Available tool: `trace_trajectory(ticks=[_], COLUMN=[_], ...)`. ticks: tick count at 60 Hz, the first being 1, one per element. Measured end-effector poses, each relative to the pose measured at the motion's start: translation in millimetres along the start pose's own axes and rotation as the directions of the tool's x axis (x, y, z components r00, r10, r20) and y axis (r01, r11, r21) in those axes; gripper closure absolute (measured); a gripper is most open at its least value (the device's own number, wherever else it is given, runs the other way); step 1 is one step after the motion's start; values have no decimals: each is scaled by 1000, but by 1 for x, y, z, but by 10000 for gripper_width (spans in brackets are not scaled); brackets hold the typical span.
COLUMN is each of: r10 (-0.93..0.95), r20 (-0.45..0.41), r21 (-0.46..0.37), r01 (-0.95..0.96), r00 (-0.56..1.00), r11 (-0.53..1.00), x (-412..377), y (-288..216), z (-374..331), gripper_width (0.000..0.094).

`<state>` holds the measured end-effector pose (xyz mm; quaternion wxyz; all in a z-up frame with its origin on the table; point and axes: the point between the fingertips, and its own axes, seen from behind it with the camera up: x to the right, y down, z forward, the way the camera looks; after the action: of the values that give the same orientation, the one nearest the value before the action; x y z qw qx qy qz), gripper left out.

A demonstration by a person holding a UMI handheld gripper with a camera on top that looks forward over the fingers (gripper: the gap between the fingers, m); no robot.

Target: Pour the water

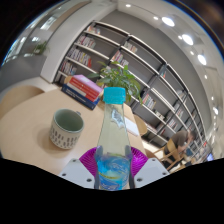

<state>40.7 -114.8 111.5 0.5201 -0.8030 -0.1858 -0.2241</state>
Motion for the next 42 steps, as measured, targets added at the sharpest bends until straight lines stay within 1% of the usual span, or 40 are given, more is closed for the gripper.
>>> trace_trajectory(ticks=[4,8,13,19,26,29,35,42], r10=[-189,-366,-592,-788,-910,-933,-974,-993], r20=[-14,-23,-39,-42,-66,-75,-99,-117], r21=[-40,-55,-72,-78,-64,-42,-26,-20], r01=[188,364,589,784,909,933,978,999], r00=[982,930,805,614,408,353,205,32], r11=[981,930,805,616,412,356,209,35], x=[17,31,46,53,51,46,36,24], y=[-1,-10,-22,-39,-62,-72,-89,-98], z=[11,21,35,50,63,65,73,82], gripper_width=[542,544,542,543,544,543,543,543])
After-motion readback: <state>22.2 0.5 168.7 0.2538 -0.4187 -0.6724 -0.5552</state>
